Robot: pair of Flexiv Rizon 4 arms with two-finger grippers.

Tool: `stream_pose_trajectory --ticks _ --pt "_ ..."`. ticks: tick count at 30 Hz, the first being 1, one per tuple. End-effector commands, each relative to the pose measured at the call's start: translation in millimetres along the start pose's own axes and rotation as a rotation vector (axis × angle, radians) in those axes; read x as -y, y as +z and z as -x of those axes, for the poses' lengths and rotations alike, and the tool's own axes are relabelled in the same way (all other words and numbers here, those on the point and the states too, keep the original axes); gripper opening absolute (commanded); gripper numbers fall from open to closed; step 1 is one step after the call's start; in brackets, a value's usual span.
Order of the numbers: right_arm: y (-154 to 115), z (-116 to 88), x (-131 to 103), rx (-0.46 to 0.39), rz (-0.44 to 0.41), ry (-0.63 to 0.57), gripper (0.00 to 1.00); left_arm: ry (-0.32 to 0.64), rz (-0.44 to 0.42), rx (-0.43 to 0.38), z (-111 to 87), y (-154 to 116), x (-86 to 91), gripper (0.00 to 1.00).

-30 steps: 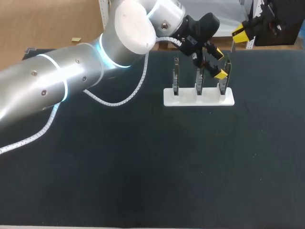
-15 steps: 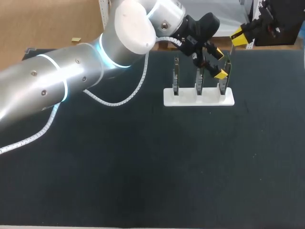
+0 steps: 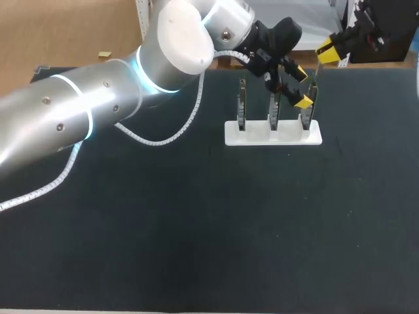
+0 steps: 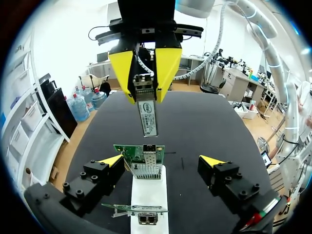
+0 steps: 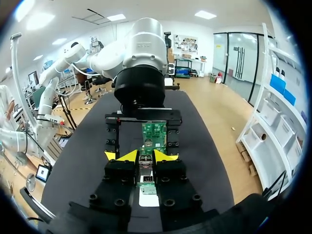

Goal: Pick up the optical module with the left hand, and insert it into the network port with the right hand.

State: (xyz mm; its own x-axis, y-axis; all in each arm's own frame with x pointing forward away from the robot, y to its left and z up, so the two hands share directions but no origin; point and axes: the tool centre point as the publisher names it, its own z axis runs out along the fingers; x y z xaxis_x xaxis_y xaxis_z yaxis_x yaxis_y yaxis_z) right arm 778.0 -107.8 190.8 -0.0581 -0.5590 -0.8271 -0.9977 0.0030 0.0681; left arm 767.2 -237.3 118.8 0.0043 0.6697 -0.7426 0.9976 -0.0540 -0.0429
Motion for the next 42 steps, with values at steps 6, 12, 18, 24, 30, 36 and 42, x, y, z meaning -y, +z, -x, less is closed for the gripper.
stream_pose_trajectory --ticks 6,12,18,24,30,36,42 --pt "3.8 -2.9 -3.9 0.001 0.000 0.004 0.00 -0.001 0.000 -0.004 0.7 -0.1 -0.4 1.00" --pt "6.9 -5.6 -6.8 -0.012 0.006 0.006 0.00 -0.001 0.000 -0.004 0.7 -0.1 -0.4 1.00" --pt "8.9 -6.9 -7.4 -0.021 0.004 0.001 0.00 -0.001 0.000 -0.004 0.7 -0.1 -0.4 1.00" --pt "11.9 -9.9 -7.1 -0.024 0.005 0.007 0.00 -0.001 0.000 -0.004 0.7 -0.1 -0.4 1.00" --pt "12.2 -10.5 -6.5 -0.024 0.005 0.008 0.00 -0.001 0.000 -0.004 0.7 -0.1 -0.4 1.00" --pt "12.5 -13.4 -5.0 -0.030 0.005 0.012 0.00 -0.001 0.000 -0.004 0.7 -0.1 -0.4 1.00" --pt "12.9 -14.1 -4.1 -0.030 0.002 0.014 0.00 -0.001 0.000 -0.004 0.7 -0.1 -0.4 1.00"
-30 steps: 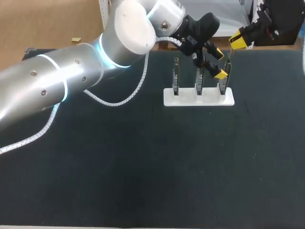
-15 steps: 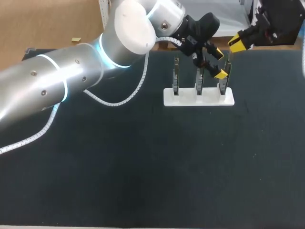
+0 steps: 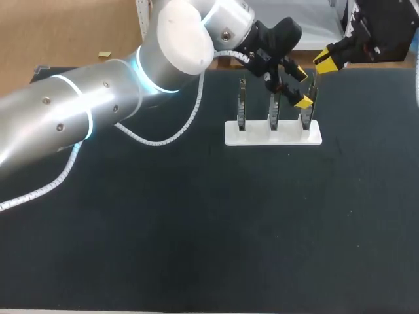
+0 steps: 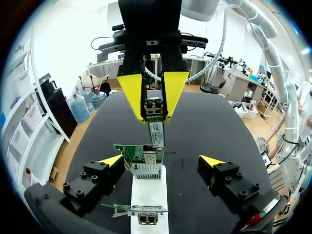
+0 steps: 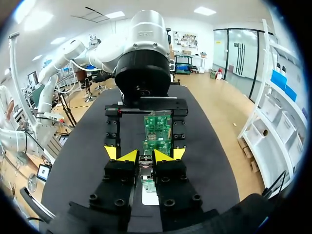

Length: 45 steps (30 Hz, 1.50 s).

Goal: Pick up the optical module with the left hand, and insert it into the network port with the right hand.

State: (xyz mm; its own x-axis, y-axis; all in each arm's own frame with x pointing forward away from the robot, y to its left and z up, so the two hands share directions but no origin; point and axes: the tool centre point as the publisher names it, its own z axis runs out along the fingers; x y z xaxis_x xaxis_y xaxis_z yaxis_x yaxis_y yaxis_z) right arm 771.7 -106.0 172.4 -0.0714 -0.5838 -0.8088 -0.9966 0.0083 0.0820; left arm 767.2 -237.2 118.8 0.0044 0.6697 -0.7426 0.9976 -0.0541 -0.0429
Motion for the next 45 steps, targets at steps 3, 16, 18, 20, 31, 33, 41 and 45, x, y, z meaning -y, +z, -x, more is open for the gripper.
stream_pose_trajectory --ticks 3,16,18,20,31,33,41,45 --pt "1.2 0.4 1.6 -0.001 -0.002 0.001 0.00 -0.002 0.000 -0.004 0.7 -0.1 -0.4 1.00" --pt "2.7 -1.2 0.6 -0.009 -0.003 0.009 0.00 -0.002 0.000 -0.004 0.7 -0.1 -0.4 1.00" --pt "3.4 -1.7 0.6 -0.010 -0.002 0.010 0.00 -0.002 0.000 -0.004 0.7 -0.1 -0.4 1.00" --pt "4.2 -2.3 0.1 -0.014 -0.001 0.008 0.00 -0.002 0.000 -0.004 0.7 -0.1 -0.4 1.00" --pt "3.4 -1.3 0.3 -0.012 -0.008 0.003 0.00 -0.002 0.000 -0.004 0.7 -0.1 -0.4 1.00" --pt "2.7 0.3 0.3 -0.007 -0.014 -0.002 0.00 -0.002 0.000 -0.004 0.7 -0.1 -0.4 1.00" --pt "2.7 0.6 1.2 -0.011 -0.022 -0.014 0.00 -0.002 0.000 -0.004 0.7 -0.1 -0.4 1.00" --pt "2.7 -0.7 2.9 -0.015 -0.031 -0.015 0.00 -0.002 0.000 -0.004 0.7 -0.1 -0.4 1.00"
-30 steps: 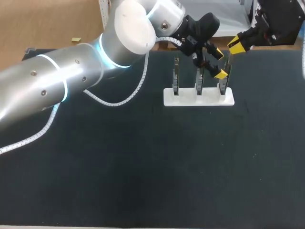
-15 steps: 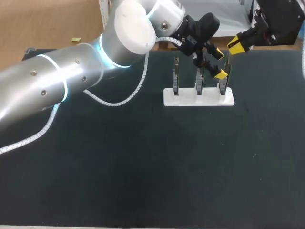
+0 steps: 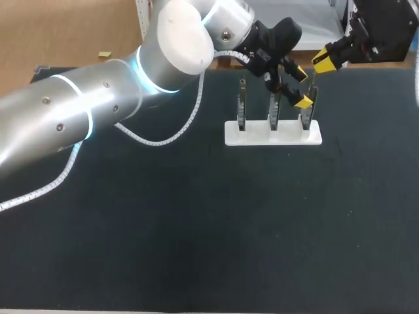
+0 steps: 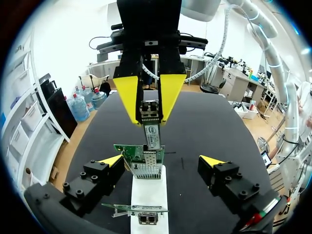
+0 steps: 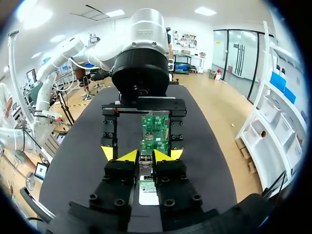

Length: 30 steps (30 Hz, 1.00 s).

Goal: Pick up the optical module with the left hand, and insert it into the network port with the right hand.

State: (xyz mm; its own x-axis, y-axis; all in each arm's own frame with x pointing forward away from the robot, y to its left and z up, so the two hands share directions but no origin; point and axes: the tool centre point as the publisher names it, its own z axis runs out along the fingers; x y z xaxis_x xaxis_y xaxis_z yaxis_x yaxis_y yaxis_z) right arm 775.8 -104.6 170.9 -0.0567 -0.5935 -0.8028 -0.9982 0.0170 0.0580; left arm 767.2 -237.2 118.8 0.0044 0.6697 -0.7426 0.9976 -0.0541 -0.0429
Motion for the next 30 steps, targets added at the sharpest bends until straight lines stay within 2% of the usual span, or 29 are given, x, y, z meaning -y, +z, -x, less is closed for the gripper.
stream_pose_trajectory --ticks 1,20,30 --pt "0.9 -0.8 -1.0 -0.004 -0.011 -0.001 0.00 -0.002 0.000 -0.004 0.8 -0.1 -0.4 1.00" --pt "4.5 -5.3 1.4 -0.010 -0.016 0.006 0.00 -0.002 0.000 -0.004 0.8 -0.1 -0.4 1.00" --pt "2.1 -0.8 0.5 -0.002 -0.029 -0.024 0.00 -0.002 0.000 -0.004 0.8 -0.1 -0.4 1.00"
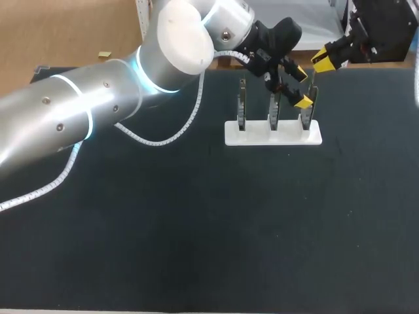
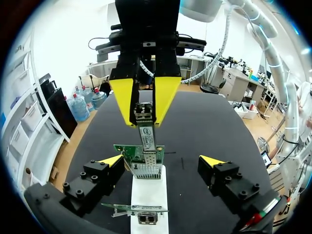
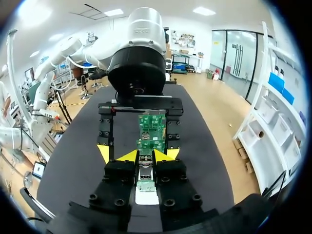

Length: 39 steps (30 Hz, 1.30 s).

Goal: Pick up the optical module with the left hand, and insert it into the network port with the right hand.

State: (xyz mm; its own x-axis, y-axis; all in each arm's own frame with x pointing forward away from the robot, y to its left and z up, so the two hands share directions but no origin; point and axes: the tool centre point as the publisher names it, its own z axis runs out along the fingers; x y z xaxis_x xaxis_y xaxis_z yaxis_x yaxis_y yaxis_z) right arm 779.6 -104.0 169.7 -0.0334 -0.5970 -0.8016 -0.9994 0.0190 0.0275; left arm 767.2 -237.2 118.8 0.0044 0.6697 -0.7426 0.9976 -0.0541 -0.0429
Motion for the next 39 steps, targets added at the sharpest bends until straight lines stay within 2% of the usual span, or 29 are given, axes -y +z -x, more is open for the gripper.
stream_pose_trajectory --ticks 1,39 --pt "0.9 -0.3 -3.3 0.001 -0.010 -0.001 0.00 -0.002 0.000 -0.004 0.8 -0.1 -0.4 1.00" --pt "6.5 -10.4 -1.5 -0.018 -0.015 0.032 0.00 -0.002 0.000 -0.004 0.8 -0.1 -0.4 1.00"
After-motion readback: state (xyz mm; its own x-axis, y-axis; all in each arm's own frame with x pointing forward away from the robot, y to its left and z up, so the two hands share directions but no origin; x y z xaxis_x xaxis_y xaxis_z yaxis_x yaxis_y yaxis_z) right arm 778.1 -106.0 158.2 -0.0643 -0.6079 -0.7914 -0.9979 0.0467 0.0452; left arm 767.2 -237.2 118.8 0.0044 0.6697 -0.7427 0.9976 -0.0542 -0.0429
